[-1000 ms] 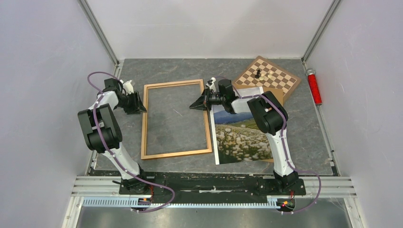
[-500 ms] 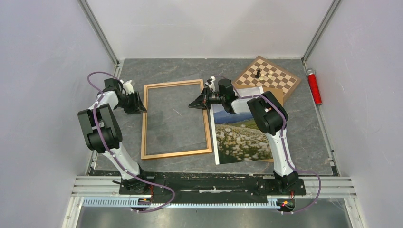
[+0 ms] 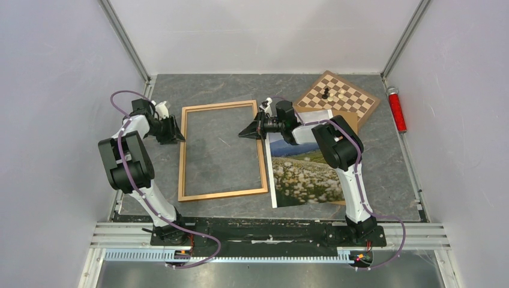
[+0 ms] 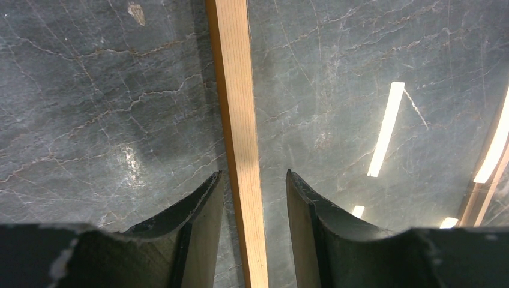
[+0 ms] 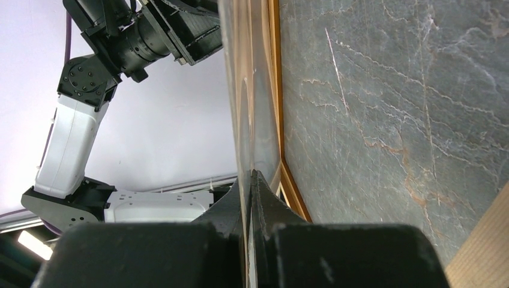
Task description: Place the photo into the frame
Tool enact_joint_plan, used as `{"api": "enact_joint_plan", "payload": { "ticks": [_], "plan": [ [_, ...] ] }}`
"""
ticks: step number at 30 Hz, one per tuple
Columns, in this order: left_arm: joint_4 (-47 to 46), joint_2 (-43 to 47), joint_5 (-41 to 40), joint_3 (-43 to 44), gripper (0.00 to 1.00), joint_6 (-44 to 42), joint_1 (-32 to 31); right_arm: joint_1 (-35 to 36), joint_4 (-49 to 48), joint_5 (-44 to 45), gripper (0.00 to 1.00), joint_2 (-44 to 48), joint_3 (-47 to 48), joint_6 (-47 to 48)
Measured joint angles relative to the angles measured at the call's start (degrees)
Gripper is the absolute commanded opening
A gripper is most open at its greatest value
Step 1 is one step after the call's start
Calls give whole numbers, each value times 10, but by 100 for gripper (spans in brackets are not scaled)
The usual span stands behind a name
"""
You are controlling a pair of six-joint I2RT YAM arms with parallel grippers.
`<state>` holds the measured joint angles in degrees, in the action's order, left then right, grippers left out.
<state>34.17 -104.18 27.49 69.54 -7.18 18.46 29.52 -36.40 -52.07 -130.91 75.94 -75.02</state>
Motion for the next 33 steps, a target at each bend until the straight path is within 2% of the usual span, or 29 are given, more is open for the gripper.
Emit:
{"api": "enact_joint_plan", "payload": {
  "ticks": [33],
  "plan": [
    [0, 0, 0, 3, 49, 0, 0, 4, -18, 0, 0, 0, -11, -8]
  ]
}}
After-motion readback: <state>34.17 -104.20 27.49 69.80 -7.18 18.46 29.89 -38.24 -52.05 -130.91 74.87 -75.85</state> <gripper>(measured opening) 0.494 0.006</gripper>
